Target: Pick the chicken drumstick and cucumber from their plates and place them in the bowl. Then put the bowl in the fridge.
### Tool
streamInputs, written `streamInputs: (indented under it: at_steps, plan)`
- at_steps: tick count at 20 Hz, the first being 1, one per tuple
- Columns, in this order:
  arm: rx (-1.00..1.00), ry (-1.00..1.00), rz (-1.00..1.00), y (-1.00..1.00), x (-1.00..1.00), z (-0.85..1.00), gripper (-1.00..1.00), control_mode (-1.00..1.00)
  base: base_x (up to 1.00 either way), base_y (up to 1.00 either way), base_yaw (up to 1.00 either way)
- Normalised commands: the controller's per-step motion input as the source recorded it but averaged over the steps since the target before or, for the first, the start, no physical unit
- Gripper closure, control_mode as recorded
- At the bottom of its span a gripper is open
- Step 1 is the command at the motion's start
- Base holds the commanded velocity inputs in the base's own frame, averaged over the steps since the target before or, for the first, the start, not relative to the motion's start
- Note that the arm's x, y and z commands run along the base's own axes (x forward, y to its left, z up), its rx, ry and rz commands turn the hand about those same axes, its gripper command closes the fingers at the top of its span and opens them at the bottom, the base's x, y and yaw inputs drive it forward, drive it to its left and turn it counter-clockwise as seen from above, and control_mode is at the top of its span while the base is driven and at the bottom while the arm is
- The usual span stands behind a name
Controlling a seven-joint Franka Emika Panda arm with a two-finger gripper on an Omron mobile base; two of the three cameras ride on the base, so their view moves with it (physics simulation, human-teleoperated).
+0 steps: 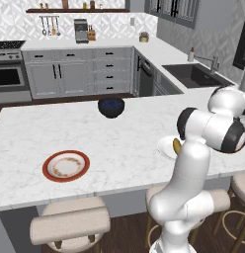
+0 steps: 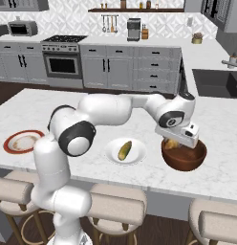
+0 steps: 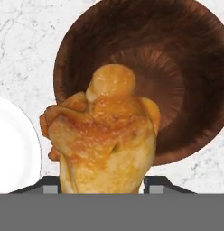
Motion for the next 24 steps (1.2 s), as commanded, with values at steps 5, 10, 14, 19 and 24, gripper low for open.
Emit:
streamInputs:
  at_steps: [5, 10, 14, 19, 24]
  plan:
    - [0.03, 0.0, 0.07, -0.68, 0.21, -0.19, 1.0, -1.0, 0.0, 0.0, 0.0]
    - [0.01, 0.01, 0.0, -0.1, 0.05, -0.22, 1.0, -1.0, 0.0, 0.0, 0.0]
    - [0.0, 0.0, 0.0, 0.0, 0.2, -0.29, 1.0, -1.0, 0.0, 0.0, 0.0]
    - [0.0, 0.0, 0.0, 0.03, 0.18, -0.37, 1.0, -1.0, 0.0, 0.0, 0.0]
    - [0.0, 0.01, -0.01, 0.02, 0.14, -0.07, -1.0, -1.0, 0.0, 0.0, 0.0]
